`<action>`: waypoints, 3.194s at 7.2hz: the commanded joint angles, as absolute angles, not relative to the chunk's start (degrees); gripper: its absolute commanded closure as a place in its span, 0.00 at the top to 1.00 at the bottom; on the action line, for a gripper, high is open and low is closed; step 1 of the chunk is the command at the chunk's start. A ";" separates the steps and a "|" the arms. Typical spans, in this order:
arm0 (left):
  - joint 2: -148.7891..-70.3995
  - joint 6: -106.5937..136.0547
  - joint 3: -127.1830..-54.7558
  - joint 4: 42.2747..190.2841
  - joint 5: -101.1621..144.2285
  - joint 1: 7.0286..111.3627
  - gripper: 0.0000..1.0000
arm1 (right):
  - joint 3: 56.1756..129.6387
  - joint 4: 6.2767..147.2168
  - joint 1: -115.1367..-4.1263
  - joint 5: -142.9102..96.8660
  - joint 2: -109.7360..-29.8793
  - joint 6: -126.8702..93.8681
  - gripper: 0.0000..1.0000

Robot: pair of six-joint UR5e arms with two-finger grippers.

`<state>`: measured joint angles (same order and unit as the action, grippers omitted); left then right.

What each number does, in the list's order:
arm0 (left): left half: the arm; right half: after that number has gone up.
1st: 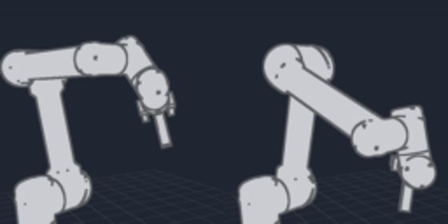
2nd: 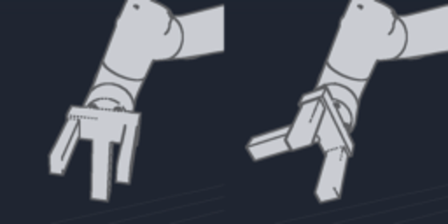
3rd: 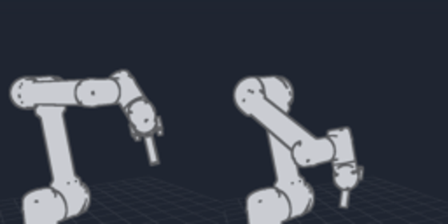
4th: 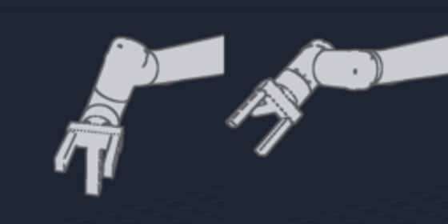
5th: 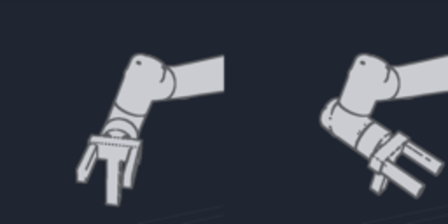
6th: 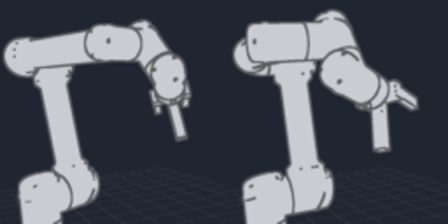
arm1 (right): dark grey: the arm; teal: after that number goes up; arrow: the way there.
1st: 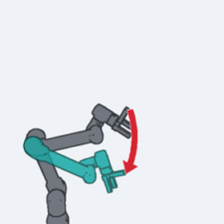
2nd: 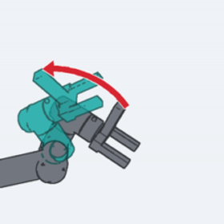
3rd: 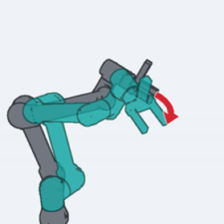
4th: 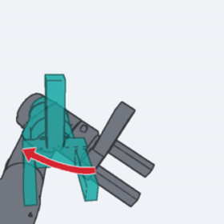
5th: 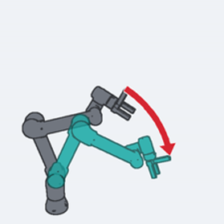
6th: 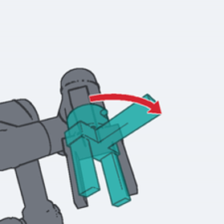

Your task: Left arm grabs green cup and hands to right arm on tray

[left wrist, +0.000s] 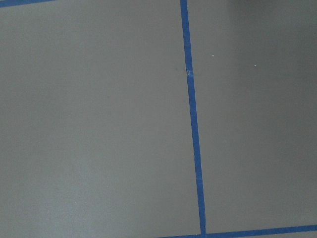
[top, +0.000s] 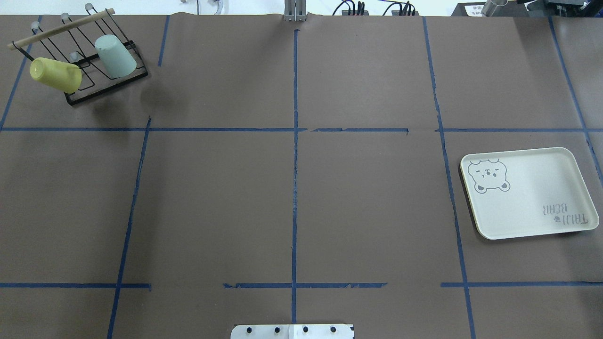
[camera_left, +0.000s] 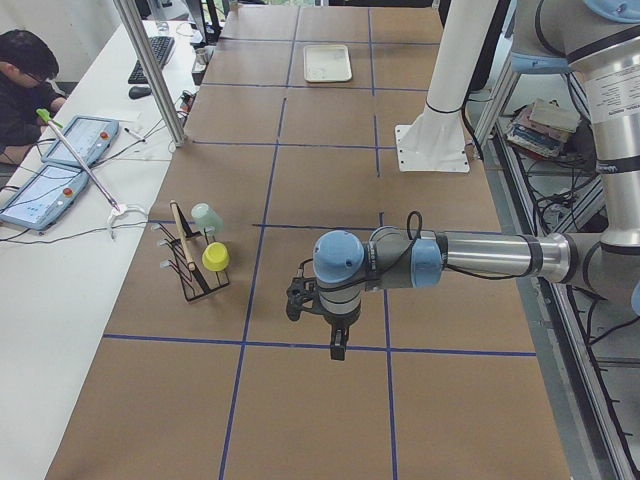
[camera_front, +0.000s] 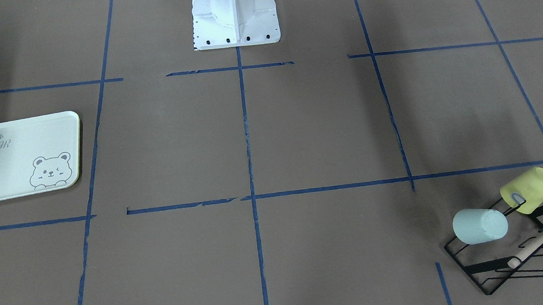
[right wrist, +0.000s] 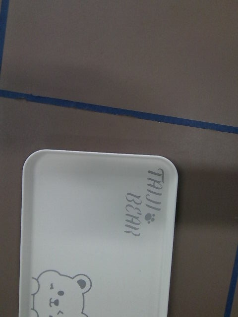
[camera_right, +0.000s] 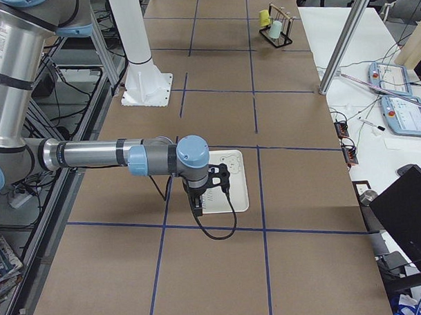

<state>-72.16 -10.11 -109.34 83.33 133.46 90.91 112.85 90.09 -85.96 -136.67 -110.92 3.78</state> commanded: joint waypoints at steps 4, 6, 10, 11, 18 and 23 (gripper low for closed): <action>-75.04 -9.84 -108.55 86.11 133.24 90.44 1.00 | 112.94 89.65 -85.96 -136.67 -110.92 3.69 1.00; -79.60 -9.67 -106.63 94.78 133.07 90.44 1.00 | 112.94 89.65 -85.96 -136.67 -110.57 3.69 1.00; -95.26 12.21 -98.52 104.64 133.42 83.81 1.00 | 112.94 89.65 -85.96 -136.76 -110.39 3.60 1.00; -97.97 18.83 -96.79 110.25 132.98 79.32 1.00 | 112.94 89.65 -85.96 -136.76 -110.13 3.60 1.00; -122.94 34.62 -75.95 110.83 120.18 67.16 1.00 | 112.94 89.65 -85.96 -136.76 -110.04 3.60 1.00; -124.54 37.53 -69.17 116.19 119.71 64.69 1.00 | 112.94 89.65 -85.96 -136.76 -110.04 3.60 1.00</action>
